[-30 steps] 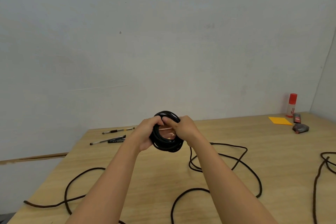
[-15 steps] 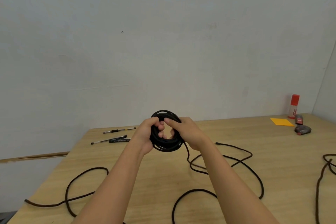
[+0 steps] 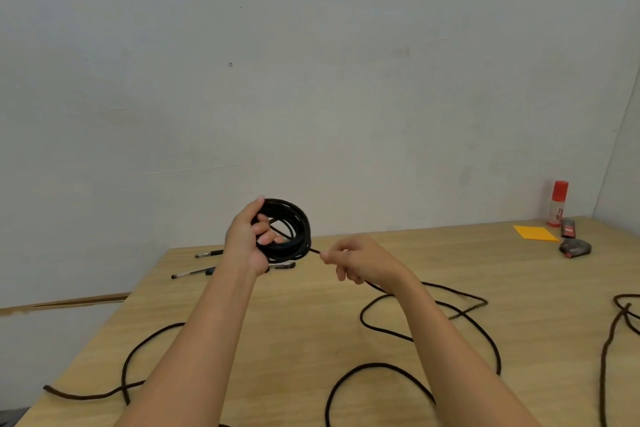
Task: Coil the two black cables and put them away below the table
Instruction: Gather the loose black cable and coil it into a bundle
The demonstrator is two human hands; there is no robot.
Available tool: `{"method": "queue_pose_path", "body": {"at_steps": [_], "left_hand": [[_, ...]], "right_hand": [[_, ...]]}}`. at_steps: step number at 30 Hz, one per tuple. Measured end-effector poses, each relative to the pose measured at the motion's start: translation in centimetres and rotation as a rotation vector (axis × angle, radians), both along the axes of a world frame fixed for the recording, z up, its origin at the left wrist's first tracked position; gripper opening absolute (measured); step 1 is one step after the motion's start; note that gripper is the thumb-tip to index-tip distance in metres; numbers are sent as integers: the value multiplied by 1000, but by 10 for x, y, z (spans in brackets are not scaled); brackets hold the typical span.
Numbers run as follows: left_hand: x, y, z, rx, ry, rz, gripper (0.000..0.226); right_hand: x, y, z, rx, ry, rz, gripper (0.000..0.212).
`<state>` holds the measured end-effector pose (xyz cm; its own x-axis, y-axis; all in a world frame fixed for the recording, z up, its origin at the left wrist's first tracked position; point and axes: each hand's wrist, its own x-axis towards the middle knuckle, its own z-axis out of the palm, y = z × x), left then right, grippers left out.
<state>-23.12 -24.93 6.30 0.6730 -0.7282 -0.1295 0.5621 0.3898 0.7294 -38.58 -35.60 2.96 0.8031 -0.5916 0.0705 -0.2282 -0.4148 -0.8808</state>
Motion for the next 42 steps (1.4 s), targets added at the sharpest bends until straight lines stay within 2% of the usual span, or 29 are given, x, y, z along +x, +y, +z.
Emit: {"method": "queue_pose_path", "body": {"at_steps": [3,6,8,11,13,14,17,20,22,25,27,29,32,34,38,40,42], "left_hand": [[3,0,3,55,-57,283,29],[11,2,6,210,-210,486,28],[13,0,-2,359,-362,477,31],[3,-10,-21,555,-704,354,41],[-6,-13,-31,575,-900,203,44],[-9,-12,-34,544,-912,117,43],[-12,-5,-33,404,-720,-131,38],[-12,0,-33,308,-570,-290,43],[-12,2,-32,280,-478,-390,50],[-10,3,-29,269,-374,-513,61],[-7,3,-28,228,-366,-553,47],[-6,4,-26,178,-373,-578,30],[-7,2,-24,95,-341,-605,26],[-8,2,-23,53,-316,-605,26],[-3,1,-21,2,-255,-504,29],[-2,-2,-22,10,-234,-427,26],[-4,-5,-24,37,-231,-334,21]], "right_hand": [[-7,-2,-4,-167,239,17,19],[-13,-6,-5,-293,285,-20,21],[-10,0,3,-385,231,9,17],[5,18,25,-478,118,103,13],[15,24,37,-472,12,130,11],[18,25,41,-455,-35,131,11],[23,21,41,-447,-94,93,11],[24,12,32,-400,-120,-18,15],[24,10,26,-338,-150,-103,21],[25,10,19,-364,-192,-309,41],[24,8,17,-312,-189,-350,53],[23,8,17,-91,-172,-190,60],[22,11,15,276,-158,167,44],[21,10,10,436,-206,264,36],[20,10,6,590,-319,300,14],[23,15,8,632,-344,220,6],[30,20,12,647,-366,63,8]]}}
